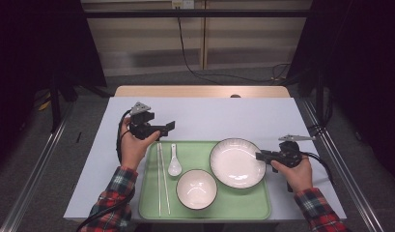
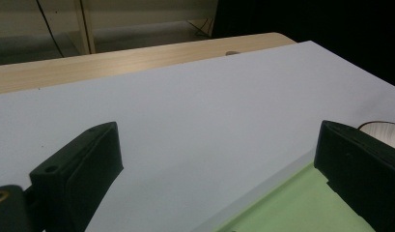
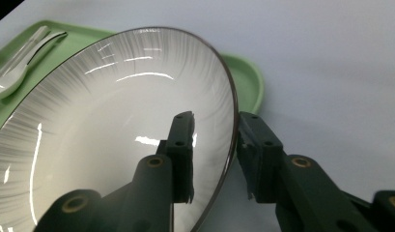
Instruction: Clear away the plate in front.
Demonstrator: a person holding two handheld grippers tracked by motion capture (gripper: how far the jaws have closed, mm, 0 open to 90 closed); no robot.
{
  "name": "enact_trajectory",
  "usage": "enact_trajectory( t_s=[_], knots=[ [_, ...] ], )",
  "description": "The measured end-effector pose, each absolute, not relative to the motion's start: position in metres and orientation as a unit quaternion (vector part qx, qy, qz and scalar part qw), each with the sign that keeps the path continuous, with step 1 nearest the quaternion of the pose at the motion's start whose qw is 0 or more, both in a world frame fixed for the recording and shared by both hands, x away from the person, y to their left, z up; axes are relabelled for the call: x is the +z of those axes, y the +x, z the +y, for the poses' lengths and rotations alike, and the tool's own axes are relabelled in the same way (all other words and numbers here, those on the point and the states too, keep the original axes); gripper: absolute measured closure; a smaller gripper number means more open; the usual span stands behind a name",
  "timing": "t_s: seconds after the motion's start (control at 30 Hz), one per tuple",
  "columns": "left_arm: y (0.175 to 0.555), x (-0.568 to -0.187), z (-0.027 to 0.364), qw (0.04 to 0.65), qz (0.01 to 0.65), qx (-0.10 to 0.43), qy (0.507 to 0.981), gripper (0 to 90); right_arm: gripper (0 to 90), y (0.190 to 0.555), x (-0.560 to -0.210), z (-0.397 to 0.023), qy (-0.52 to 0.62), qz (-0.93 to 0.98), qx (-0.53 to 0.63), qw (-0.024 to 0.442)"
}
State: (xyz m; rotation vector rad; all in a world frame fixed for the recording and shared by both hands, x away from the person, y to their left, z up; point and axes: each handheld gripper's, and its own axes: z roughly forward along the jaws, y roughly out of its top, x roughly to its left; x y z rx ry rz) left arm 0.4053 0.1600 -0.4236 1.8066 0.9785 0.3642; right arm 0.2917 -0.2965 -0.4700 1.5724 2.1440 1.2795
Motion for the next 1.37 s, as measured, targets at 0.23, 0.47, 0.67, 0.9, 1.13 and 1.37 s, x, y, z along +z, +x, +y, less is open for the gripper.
enact_trajectory(
  t_s=[0.23, 0.47, 0.67, 0.9, 1.13, 1.37],
  knots=[
    [0.406, -0.423, 0.163, 0.504, 0.405, 0.152, 0.747, 2.8, 46.0, 0.289, -0.461, -0.305, 0.501, 0.698, 0.488, 0.151],
    [0.406, -0.425, 0.164, 0.503, 0.407, 0.15, 0.747, 2.8, 21.7, 0.29, -0.458, -0.312, 0.451, 0.692, 0.532, 0.187],
    [0.406, -0.424, 0.166, 0.504, 0.406, 0.152, 0.747, 2.5, 13.3, 0.288, -0.456, -0.318, 0.44, 0.7, 0.525, 0.202],
    [0.405, -0.424, 0.17, 0.508, 0.399, 0.153, 0.748, 1.3, 7.8, 0.282, -0.455, -0.331, 0.406, 0.72, 0.521, 0.211],
    [0.404, -0.423, 0.171, 0.507, 0.392, 0.157, 0.751, 1.2, 4.9, 0.279, -0.458, -0.344, 0.408, 0.713, 0.527, 0.217],
    [0.404, -0.424, 0.172, 0.503, 0.39, 0.158, 0.755, 1.2, 3.5, 0.278, -0.46, -0.348, 0.413, 0.716, 0.517, 0.222]
  ],
)
